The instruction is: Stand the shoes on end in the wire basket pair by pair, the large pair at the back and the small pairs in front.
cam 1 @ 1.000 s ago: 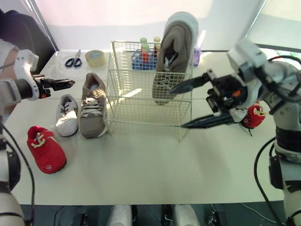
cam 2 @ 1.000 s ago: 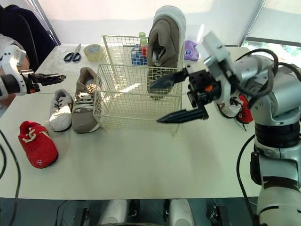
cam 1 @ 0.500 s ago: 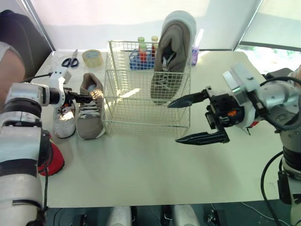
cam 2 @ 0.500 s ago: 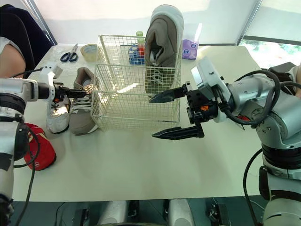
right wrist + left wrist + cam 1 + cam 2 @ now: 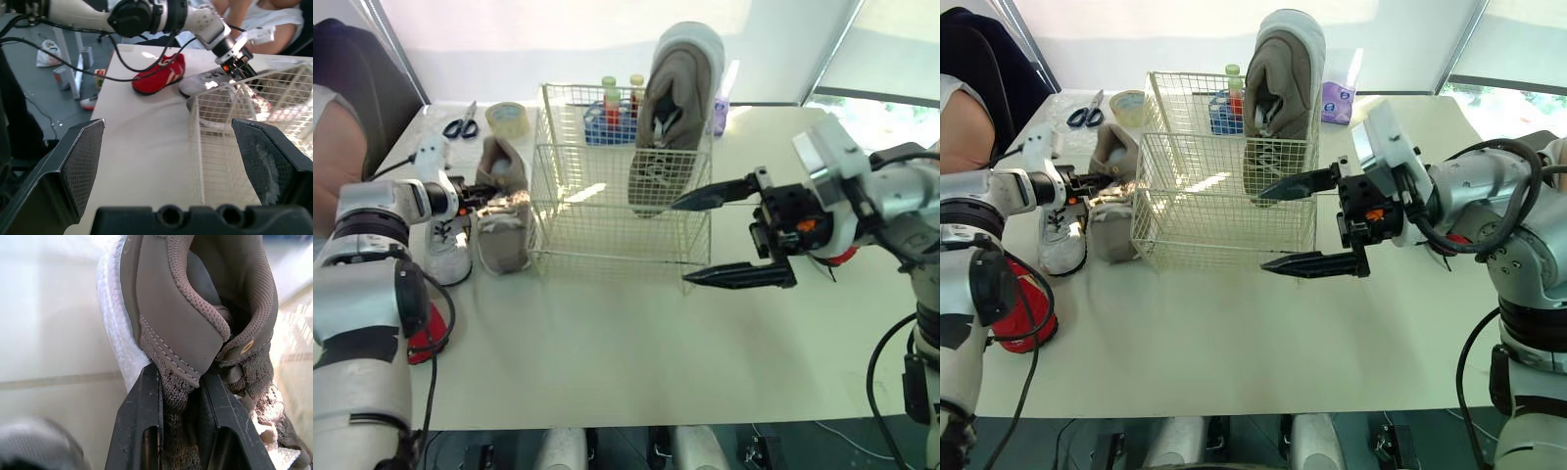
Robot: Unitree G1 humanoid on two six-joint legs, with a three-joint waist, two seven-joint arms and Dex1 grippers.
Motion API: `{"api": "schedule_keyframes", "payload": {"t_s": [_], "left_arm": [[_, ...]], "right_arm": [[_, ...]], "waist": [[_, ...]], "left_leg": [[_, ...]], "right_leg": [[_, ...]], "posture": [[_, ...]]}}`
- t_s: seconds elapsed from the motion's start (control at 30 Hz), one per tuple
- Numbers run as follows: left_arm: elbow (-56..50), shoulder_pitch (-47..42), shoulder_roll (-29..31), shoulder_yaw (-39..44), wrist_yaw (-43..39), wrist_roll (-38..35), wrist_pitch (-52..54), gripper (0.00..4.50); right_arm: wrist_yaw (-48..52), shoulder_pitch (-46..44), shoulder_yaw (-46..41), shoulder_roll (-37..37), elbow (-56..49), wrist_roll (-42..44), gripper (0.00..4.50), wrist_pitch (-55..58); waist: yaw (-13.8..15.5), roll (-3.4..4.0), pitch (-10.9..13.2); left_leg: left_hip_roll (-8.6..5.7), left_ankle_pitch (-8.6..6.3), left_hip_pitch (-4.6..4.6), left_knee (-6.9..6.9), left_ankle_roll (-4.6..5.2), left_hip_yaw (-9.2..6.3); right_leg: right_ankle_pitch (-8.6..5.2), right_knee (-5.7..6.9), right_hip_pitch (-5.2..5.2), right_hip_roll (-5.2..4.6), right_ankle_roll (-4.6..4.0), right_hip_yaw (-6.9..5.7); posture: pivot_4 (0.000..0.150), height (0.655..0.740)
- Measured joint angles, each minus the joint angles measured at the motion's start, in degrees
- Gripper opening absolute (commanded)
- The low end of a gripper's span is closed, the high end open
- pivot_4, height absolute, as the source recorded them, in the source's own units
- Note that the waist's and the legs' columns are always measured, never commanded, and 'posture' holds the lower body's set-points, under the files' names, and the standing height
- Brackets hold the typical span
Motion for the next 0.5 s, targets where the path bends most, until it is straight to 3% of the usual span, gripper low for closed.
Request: {"api": "schedule_keyframes", "payload": {"t_s": [0.27,0.4,0.5], "left_arm": [[-22.3,-8.61,1.67,5.99,10.64,-2.4,-12.06,0.27],[-37.88,-8.83,-5.28,5.4,11.91,-3.4,-22.43,0.27],[-42.56,-7.14,-11.28,2.71,12.46,-2.88,-28.14,0.27]], "right_arm": [[-7.25,-3.35,-7.61,-0.91,4.54,5.63,4.5,4.4],[-9.12,-3.53,-9.03,-4.09,6.69,5.31,4.5,5.47],[-9.69,-3.37,-10.05,-6.37,7.61,5.29,4.5,5.84]], "waist": [[0.28,-0.13,0.03],[1.34,-0.13,0.01],[1.67,-0.06,-0.03]], "left_leg": [[-0.05,0.13,-0.15,0.01,-0.23,0.09],[-0.16,0.09,-0.03,0.11,-0.16,0.1],[-0.13,0.07,0.02,0.29,-0.12,0.16]], "right_leg": [[0.01,-0.04,-0.03,-0.07,0.03,-0.01],[0.01,-0.17,0.17,-0.16,0.05,0.01],[0.01,-0.04,0.21,-0.11,0.05,0.01]], "posture": [[0.15,0.74],[0.15,0.74],[0.15,0.74]]}}
